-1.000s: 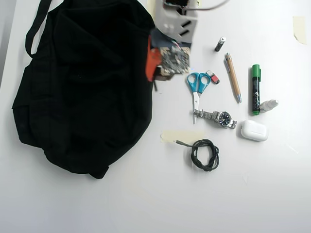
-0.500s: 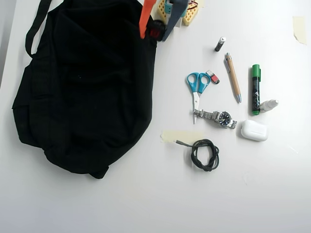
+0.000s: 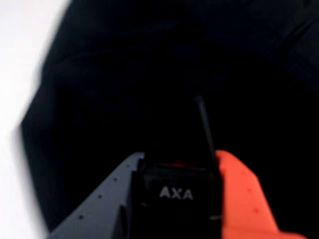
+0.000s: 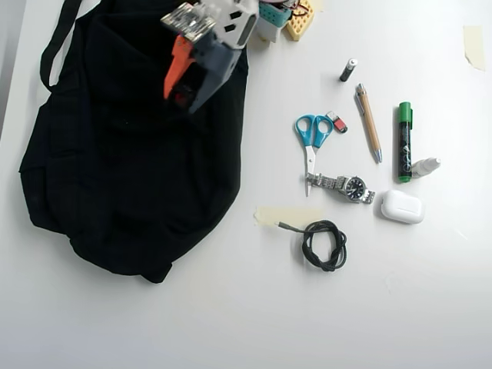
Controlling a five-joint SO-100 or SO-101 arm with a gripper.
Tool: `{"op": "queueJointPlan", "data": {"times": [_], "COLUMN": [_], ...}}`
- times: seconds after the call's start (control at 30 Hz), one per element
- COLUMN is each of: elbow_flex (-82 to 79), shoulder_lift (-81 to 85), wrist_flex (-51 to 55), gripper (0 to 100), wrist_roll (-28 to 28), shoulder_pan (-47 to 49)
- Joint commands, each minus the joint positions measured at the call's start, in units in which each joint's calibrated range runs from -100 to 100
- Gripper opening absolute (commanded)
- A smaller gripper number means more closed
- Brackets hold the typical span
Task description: Put the black bike light into the black bag
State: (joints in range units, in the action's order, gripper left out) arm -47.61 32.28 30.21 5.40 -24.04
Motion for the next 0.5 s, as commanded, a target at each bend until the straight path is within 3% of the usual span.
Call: {"op": "queueJointPlan", "data": {"times": [0.0, 0.23, 0.37, 0.47], "elbow_flex": [18.32, 37.73, 37.82, 42.4], "shoulder_lift": [-16.51, -42.73, -42.07, -41.82], "wrist_flex": [-1.96, -0.41, 14.58, 22.07], "gripper": [9, 12, 27, 53], "wrist_roll": [-1.52, -4.3, -4.3, -4.3], "shoulder_pan": [-4.31, -9.47, -10.07, -9.55]}}
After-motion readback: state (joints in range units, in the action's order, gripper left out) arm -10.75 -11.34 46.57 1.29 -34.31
